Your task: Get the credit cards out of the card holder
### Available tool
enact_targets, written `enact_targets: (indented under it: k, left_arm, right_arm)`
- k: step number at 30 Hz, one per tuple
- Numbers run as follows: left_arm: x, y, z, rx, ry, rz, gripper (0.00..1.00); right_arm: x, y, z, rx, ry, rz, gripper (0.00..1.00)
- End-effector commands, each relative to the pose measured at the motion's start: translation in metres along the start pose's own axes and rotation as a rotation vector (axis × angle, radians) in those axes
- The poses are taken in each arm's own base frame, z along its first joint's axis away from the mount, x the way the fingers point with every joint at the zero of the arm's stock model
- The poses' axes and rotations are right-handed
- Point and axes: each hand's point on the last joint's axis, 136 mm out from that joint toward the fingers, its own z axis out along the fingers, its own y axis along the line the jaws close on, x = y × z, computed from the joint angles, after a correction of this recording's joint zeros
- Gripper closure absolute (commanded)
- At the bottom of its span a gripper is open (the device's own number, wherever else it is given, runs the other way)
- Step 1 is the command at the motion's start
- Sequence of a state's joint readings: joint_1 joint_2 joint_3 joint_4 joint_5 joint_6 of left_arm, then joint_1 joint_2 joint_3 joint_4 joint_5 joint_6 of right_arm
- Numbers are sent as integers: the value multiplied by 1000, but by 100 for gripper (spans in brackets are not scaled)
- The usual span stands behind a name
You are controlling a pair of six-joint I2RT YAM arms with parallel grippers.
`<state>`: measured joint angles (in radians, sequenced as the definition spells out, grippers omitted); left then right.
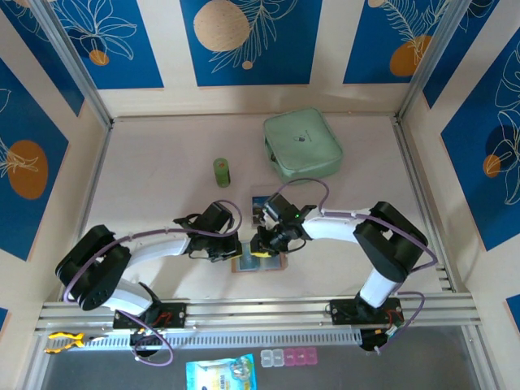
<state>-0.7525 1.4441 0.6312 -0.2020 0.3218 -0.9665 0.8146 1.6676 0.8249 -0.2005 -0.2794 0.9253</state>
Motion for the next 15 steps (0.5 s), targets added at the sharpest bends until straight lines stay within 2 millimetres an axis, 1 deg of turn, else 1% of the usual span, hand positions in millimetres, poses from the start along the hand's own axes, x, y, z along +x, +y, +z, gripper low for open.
enact_targets:
  k: [1, 5, 11, 15]
  left_arm:
    - [2, 9, 2, -33, 20, -5, 93]
    - [3, 9, 3, -32, 22, -7, 93]
    - [3, 9, 4, -30, 27, -8, 93]
    - [3, 8, 4, -27, 28, -6, 93]
  right_arm:
    - [-1, 5, 1, -14, 18, 3, 75]
    - [-1, 3, 4, -11, 24, 4, 75]
    - [-1, 9, 6, -51, 29, 2, 80]
    - [-1, 10, 7, -57, 32, 3, 80]
